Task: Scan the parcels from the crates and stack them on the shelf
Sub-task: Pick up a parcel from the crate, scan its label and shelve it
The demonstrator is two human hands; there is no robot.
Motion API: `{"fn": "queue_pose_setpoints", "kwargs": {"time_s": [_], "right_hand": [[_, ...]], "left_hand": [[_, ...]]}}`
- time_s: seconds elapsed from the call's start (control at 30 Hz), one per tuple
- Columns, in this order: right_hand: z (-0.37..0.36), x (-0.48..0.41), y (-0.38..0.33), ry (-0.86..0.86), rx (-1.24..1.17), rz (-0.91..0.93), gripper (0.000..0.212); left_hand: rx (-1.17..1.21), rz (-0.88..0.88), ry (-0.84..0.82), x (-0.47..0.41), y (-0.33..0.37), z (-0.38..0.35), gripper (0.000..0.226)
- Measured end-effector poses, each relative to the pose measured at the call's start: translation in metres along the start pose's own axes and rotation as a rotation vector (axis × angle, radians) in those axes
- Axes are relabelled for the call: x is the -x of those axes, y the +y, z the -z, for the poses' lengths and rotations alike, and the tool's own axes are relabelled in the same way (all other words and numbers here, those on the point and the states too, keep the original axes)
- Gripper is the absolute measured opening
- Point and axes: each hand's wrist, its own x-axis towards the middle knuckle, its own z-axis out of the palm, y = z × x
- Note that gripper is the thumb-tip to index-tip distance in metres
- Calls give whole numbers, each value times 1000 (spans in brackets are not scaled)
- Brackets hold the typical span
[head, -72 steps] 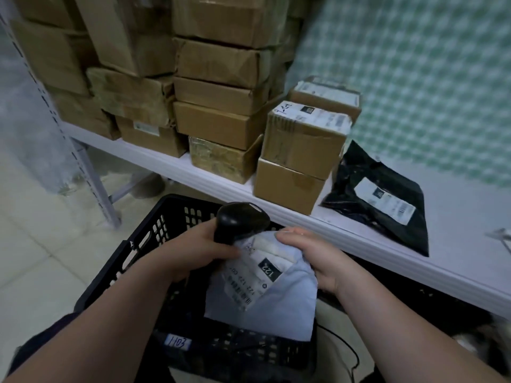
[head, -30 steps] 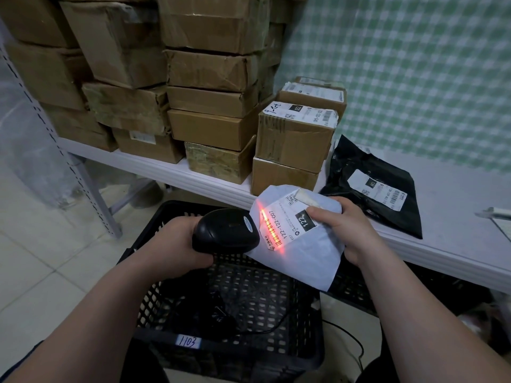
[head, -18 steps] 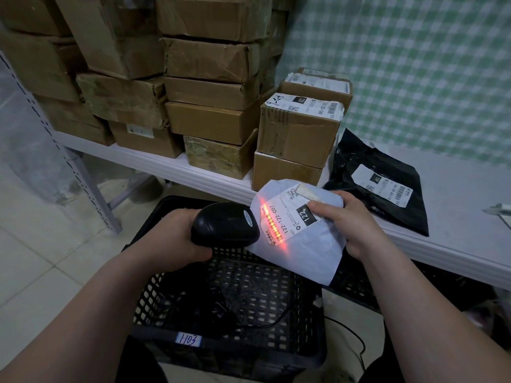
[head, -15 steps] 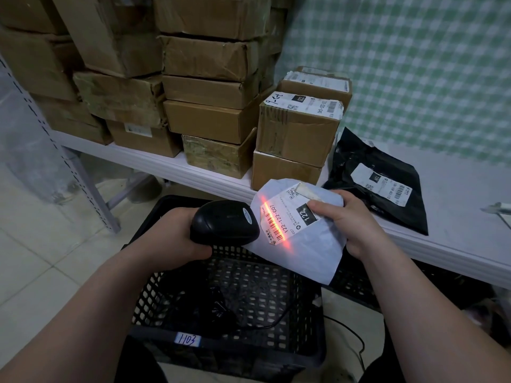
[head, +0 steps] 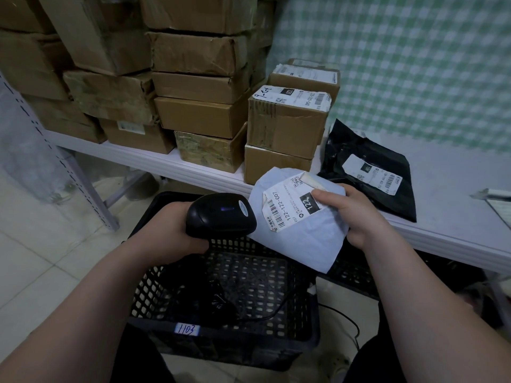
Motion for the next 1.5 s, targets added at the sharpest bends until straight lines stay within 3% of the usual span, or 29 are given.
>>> {"fn": "queue_pose_setpoints", "kwargs": {"time_s": [0.13,0.23,0.3,0.47,0.57,0.77,0.83,0.93,1.07,1.3,1.5], "right_hand": [[20,6,-8,-41,-24,-31,44],[41,10,-16,-50,-116,-8,27],[54,12,-20,-9,-256,-14,21],[73,-5,-20,142,-565,33,34],[75,-20,-22,255,-588,83,42],[77,-60,-21,369,-673,175,32],[76,-67,-18,422,-525,167,29],[76,-73,-9,568,-88,130,47],[78,-63,-8,705,411,167,42],[56,-52,-4,704,656,283,44],[48,-49,1,610,821,73,43]], "left_hand": [[9,7,32,0,12,-8,32],[60,19,28,-5,27,-13,26],[80,5,-2,-11,37,-17,26],[89,-44,-26,-32,62,-30,25],[86,-74,-34,-42,71,-40,24],[79,-87,-36,-57,75,-52,30],[78,-88,-42,-59,73,-54,29],[61,-74,-48,-62,70,-54,24],[86,-74,-45,-60,65,-51,25],[103,-30,-14,-50,54,-35,24],[149,35,9,-40,40,-17,26]]}}
